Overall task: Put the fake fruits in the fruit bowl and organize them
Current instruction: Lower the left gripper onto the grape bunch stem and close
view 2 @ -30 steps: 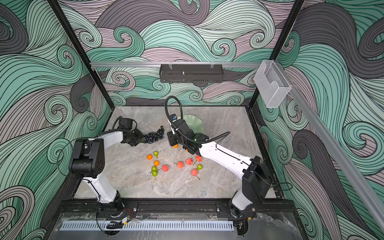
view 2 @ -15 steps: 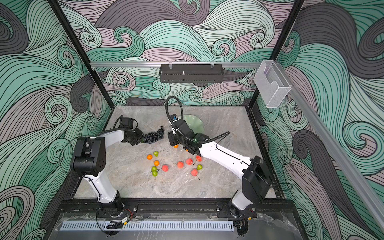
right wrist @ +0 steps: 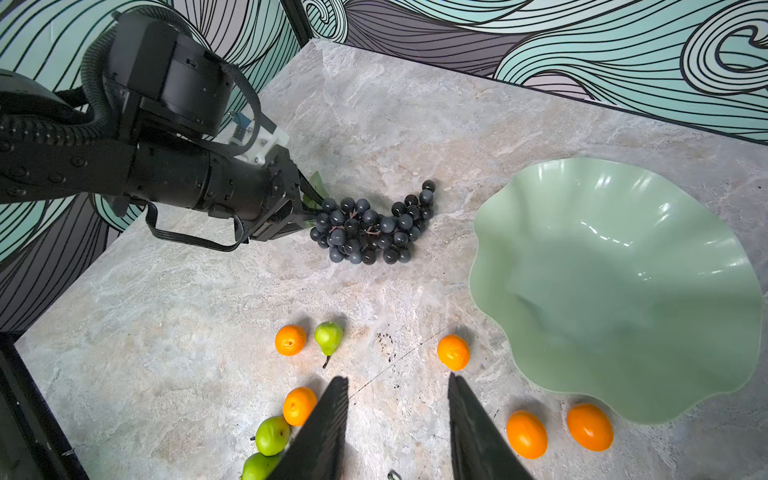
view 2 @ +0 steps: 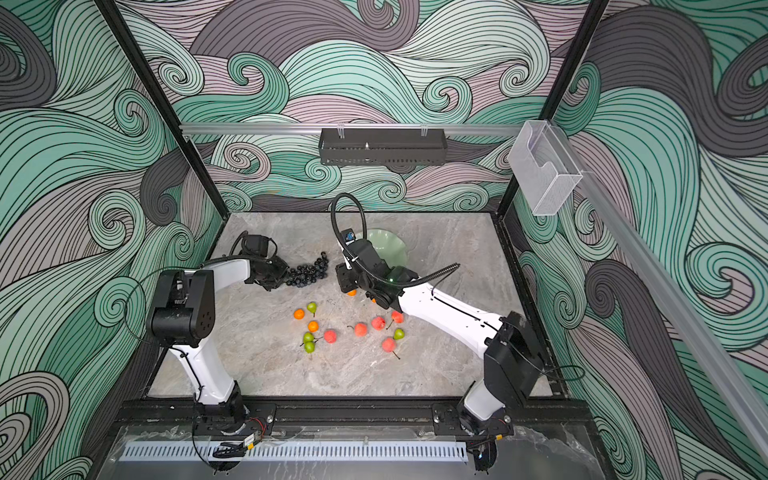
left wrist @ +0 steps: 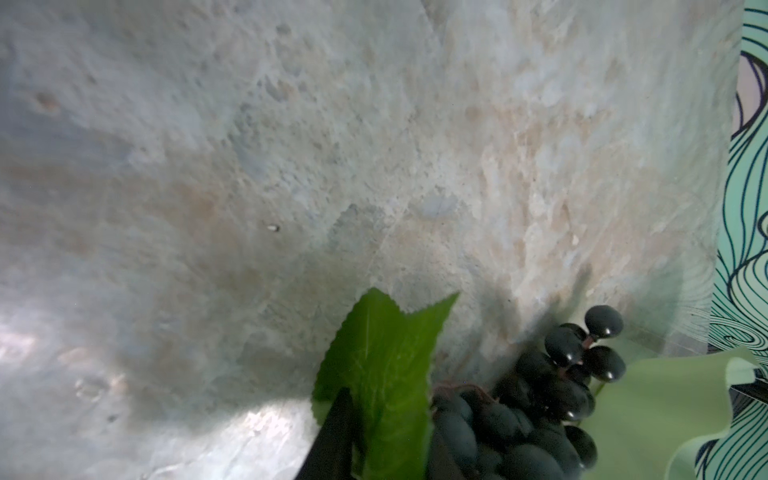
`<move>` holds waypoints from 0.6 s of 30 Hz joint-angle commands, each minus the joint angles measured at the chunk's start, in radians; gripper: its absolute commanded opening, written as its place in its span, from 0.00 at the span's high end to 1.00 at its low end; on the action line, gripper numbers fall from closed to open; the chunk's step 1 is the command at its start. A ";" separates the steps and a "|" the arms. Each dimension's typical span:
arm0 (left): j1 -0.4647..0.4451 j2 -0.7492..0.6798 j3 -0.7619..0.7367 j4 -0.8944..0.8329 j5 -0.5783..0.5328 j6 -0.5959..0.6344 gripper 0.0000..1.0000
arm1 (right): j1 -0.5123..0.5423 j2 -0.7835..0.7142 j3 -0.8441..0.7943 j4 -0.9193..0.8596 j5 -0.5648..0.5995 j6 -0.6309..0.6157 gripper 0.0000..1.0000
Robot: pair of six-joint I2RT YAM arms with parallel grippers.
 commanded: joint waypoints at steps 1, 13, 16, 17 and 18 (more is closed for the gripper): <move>-0.011 0.025 0.034 0.009 0.025 -0.012 0.77 | -0.005 -0.017 -0.013 -0.002 0.012 0.014 0.59; -0.014 0.018 0.034 0.027 0.037 -0.012 0.89 | -0.004 -0.020 -0.021 -0.005 0.018 0.014 0.58; -0.013 0.001 0.036 0.030 0.032 -0.006 0.94 | -0.004 -0.023 -0.024 -0.006 0.018 0.014 0.58; -0.013 -0.007 0.036 0.031 0.028 -0.004 0.96 | -0.005 -0.026 -0.024 -0.006 0.020 0.014 0.58; -0.013 -0.016 0.036 0.030 0.024 -0.001 0.97 | -0.004 -0.027 -0.026 -0.008 0.020 0.014 0.58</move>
